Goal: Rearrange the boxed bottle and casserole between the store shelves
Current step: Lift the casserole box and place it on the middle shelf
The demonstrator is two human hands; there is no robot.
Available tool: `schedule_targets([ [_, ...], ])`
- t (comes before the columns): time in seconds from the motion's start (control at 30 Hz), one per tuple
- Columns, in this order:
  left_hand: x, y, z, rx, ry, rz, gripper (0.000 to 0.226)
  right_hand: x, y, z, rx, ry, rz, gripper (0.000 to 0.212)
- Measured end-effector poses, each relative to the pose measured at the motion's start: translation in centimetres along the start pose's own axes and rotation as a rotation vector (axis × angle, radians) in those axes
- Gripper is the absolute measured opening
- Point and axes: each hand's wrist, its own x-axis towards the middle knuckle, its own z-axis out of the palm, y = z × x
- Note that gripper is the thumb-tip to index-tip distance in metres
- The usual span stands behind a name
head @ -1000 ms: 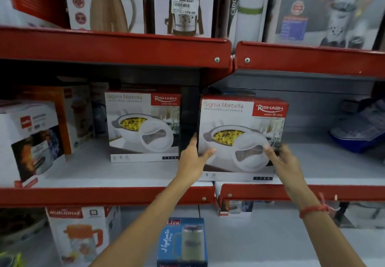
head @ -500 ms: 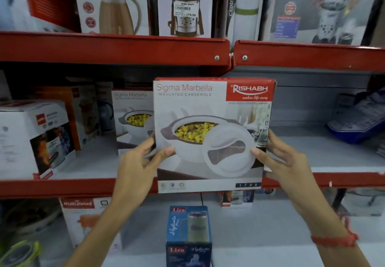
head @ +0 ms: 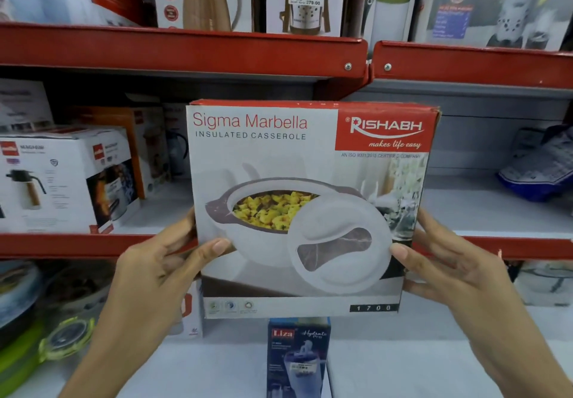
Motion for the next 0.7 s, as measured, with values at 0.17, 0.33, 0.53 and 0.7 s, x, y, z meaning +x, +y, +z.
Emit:
schedule_targets([
  [0.17,1.0,-1.3,-0.8,-0.02,-0.024,0.018,0.048,0.8,0.7,1.1,-0.003,0.023,0.014,0.064],
  [0.33,5.1,-3.7,-0.9,-0.038,-0.024,0.051,0.048,5.4,2.6,3.4,-0.018,0.032,-0.005,0.054],
  [0.53,11.3,-8.8,-1.1,0.026,0.049,0.082,0.054,12.3,6.8,6.8,0.012,-0.009,-0.009,0.055],
  [0.7,14.4,-11.5,-1.6,0.071,0.066,0.018,0.038,15.6,10.1,8.9,-0.032,0.025,0.01,0.06],
])
